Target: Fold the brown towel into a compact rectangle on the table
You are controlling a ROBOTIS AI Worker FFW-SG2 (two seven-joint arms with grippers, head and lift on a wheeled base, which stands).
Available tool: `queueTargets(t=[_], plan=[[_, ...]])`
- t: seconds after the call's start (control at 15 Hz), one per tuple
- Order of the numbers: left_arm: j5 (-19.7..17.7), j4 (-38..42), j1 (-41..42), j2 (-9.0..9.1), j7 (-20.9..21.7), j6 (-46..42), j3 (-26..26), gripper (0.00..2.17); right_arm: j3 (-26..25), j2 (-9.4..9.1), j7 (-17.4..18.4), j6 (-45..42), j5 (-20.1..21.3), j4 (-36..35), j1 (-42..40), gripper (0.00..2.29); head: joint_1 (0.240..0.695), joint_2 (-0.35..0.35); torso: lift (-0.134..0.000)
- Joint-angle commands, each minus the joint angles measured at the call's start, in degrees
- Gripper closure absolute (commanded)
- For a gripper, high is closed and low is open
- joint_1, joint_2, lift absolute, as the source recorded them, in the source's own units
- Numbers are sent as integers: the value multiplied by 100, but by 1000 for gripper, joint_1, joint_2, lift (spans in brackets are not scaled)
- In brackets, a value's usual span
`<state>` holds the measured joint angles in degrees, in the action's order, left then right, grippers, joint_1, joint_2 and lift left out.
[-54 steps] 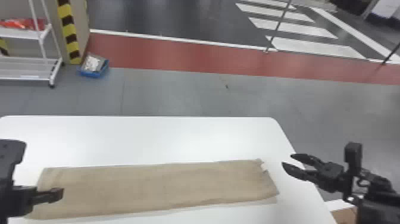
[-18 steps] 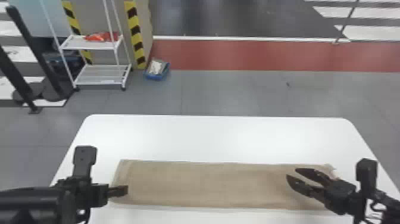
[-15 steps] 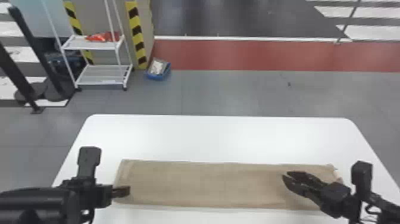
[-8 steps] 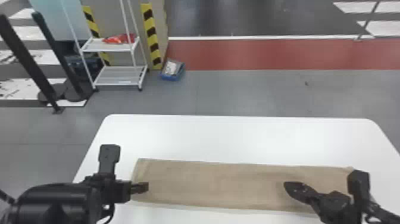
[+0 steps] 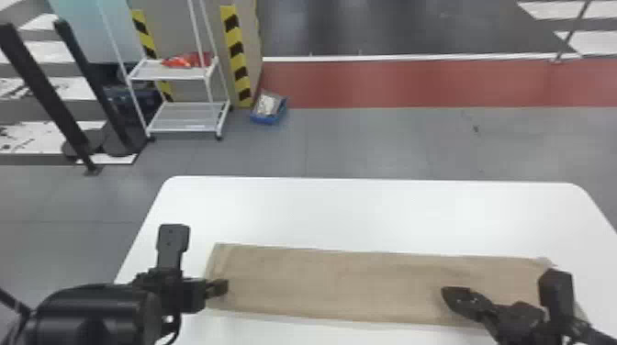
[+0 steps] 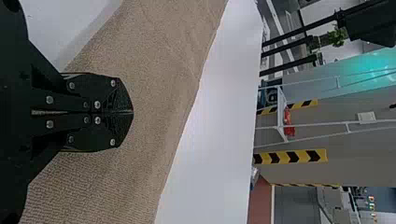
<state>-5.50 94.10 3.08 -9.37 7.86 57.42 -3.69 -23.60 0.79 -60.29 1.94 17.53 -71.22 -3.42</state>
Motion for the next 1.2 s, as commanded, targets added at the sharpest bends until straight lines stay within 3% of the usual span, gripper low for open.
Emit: queueTargets(t=[0.0, 0.07, 0.53, 0.8, 0.93, 1.13], plan=[[-30, 91, 17, 5, -4, 107, 9, 1673, -13, 0, 0, -5, 5, 3, 0, 1298, 695, 64, 0], [-56, 196, 44, 5, -4, 231, -8, 1784, -13, -9, 0, -5, 5, 12, 0, 1298, 695, 63, 0], [-610, 1075, 290, 5, 137, 793, -386, 1791, 110, -35, 254, -92, -57, 135, -9, 1298, 695, 56, 0], [-1550, 1163, 184, -4, 260, 1162, -817, 1791, 400, -44, 606, -233, -83, 381, 79, 1298, 695, 55, 0], [-2245, 1154, 44, -4, 480, 1742, -1116, 1791, 480, -44, 668, -268, -83, 530, 167, 1298, 695, 55, 0], [-2693, 1198, -132, -21, 488, 2147, -1186, 1791, 620, -44, 711, -180, -92, 724, 299, 1298, 695, 43, 0]])
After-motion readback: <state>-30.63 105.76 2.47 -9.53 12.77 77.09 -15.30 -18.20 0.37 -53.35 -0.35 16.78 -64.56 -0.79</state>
